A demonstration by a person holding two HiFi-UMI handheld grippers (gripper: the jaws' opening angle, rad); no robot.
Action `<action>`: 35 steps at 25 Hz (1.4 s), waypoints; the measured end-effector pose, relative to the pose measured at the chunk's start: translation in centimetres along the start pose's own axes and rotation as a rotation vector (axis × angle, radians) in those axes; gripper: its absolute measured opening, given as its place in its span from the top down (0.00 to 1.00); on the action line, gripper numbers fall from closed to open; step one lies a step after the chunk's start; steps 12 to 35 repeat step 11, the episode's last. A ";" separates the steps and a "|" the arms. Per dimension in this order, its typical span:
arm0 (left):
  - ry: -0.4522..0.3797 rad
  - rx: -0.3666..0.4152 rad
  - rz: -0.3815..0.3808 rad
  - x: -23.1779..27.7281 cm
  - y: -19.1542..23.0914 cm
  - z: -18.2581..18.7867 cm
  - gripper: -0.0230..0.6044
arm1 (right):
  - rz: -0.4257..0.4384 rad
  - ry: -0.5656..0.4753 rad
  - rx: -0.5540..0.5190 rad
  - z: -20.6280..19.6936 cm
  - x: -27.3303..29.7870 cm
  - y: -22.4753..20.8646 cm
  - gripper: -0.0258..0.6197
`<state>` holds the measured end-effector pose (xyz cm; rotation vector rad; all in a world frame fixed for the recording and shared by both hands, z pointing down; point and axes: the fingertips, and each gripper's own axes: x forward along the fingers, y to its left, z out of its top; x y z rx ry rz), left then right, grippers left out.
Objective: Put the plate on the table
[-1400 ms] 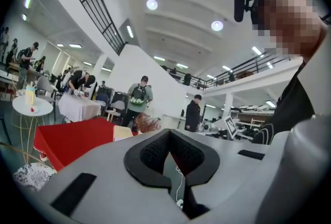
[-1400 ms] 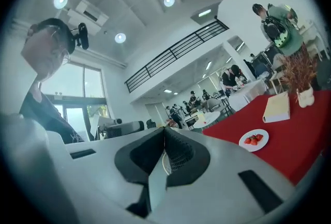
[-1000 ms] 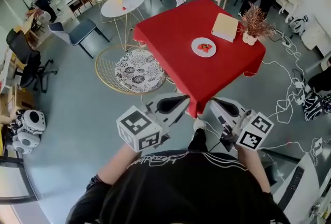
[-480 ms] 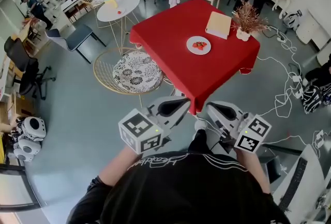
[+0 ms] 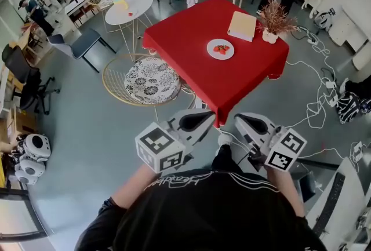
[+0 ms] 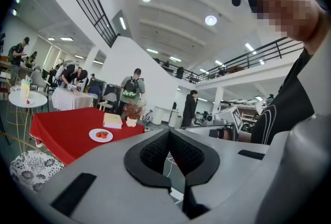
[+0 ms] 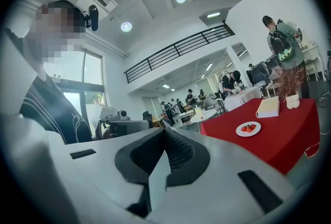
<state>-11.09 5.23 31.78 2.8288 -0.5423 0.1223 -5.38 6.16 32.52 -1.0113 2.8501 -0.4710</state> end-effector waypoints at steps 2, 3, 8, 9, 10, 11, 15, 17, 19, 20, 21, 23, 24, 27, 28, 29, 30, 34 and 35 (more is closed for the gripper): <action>-0.003 0.002 -0.002 0.0 -0.1 0.1 0.95 | 0.002 -0.002 -0.014 0.3 0.0 0.1 0.95; -0.005 0.002 -0.001 0.0 -0.1 0.2 0.95 | 0.006 -0.001 -0.018 0.4 0.1 0.2 0.95; -0.012 -0.010 0.003 -0.5 0.0 0.1 0.95 | 0.016 0.003 -0.015 0.3 0.3 0.8 0.95; -0.013 -0.012 0.003 -0.6 0.0 0.0 0.95 | 0.015 0.003 -0.014 0.2 0.4 0.9 0.95; -0.015 -0.013 0.003 -0.7 0.1 -0.1 0.95 | 0.014 0.003 -0.014 0.1 0.4 0.9 0.95; -0.017 -0.014 0.003 -0.8 0.1 -0.2 0.95 | 0.013 0.002 -0.015 0.0 0.4 0.8 0.95; -0.017 -0.014 0.003 -0.8 0.1 -0.2 0.95 | 0.013 0.002 -0.015 0.0 0.4 0.8 0.95; -0.017 -0.014 0.003 -0.8 0.1 -0.2 0.95 | 0.013 0.002 -0.015 0.0 0.4 0.8 0.95; -0.017 -0.014 0.003 -0.8 0.1 -0.2 0.95 | 0.013 0.002 -0.015 0.0 0.4 0.8 0.95; -0.017 -0.014 0.003 -0.8 0.1 -0.2 0.95 | 0.013 0.002 -0.015 0.0 0.4 0.8 0.95; -0.017 -0.014 0.003 -0.8 0.1 -0.2 0.95 | 0.013 0.002 -0.015 0.0 0.4 0.8 0.95; -0.017 -0.014 0.003 -0.8 0.1 -0.2 0.95 | 0.013 0.002 -0.015 0.0 0.4 0.8 0.95; -0.017 -0.014 0.003 -0.8 0.1 -0.2 0.95 | 0.013 0.002 -0.015 0.0 0.4 0.8 0.95; -0.017 -0.014 0.003 -0.8 0.1 -0.2 0.95 | 0.013 0.002 -0.015 0.0 0.4 0.8 0.95; -0.017 -0.014 0.003 -0.8 0.1 -0.2 0.95 | 0.013 0.002 -0.015 0.0 0.4 0.8 0.95; -0.017 -0.014 0.003 -0.8 0.1 -0.2 0.95 | 0.013 0.002 -0.015 0.0 0.4 0.8 0.95; -0.017 -0.014 0.003 -0.8 0.1 -0.2 0.95 | 0.013 0.002 -0.015 0.0 0.4 0.8 0.95; -0.017 -0.014 0.003 -0.8 0.1 -0.2 0.95 | 0.013 0.002 -0.015 0.0 0.4 0.8 0.95; -0.017 -0.014 0.003 -0.8 0.1 -0.2 0.95 | 0.013 0.002 -0.015 0.0 0.4 0.8 0.95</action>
